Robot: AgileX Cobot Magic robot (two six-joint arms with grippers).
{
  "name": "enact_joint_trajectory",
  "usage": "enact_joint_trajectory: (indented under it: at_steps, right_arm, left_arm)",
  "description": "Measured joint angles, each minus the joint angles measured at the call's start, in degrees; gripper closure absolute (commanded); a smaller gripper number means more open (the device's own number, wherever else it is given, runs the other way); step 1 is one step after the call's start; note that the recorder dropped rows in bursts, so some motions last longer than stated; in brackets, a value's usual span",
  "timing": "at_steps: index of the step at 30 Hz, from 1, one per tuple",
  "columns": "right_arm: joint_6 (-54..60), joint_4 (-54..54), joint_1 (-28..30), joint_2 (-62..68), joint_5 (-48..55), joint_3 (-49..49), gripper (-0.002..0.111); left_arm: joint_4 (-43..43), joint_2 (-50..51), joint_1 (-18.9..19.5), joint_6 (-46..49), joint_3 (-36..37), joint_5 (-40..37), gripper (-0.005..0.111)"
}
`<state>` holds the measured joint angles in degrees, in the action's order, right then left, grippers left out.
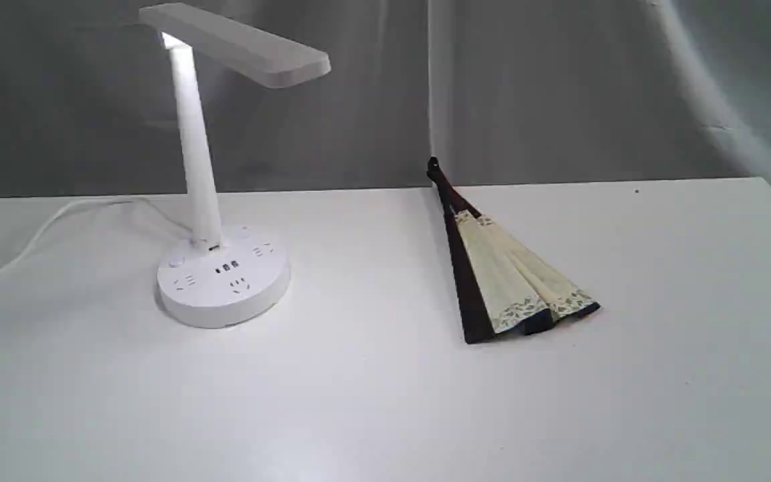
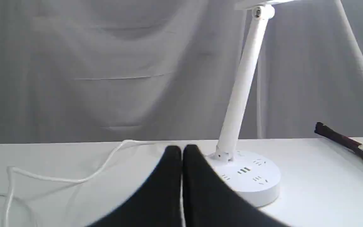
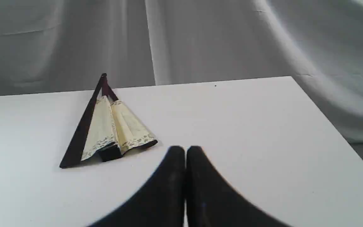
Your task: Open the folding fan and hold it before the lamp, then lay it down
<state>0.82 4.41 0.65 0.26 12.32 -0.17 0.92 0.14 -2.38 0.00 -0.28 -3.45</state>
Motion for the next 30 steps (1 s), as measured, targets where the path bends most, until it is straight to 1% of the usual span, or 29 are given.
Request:
enact_joint_trajectory:
  at_steps: [23,26,30]
  right_arm:
    - [0.00,0.00,0.00,0.00,0.00,0.00,0.108]
    - [0.00,0.00,0.00,0.00,0.00,0.00,0.108]
    - [0.00,2.09,0.00,0.00,-2.00,0.00,0.108]
  left_arm:
    - [-0.21,0.00,0.00,0.00,0.00,0.00,0.107]
    - [-0.92,0.00,0.00,0.00,0.00,0.97,0.107]
    - [-0.24,0.00,0.00,0.00,0.00,5.16,0.107]
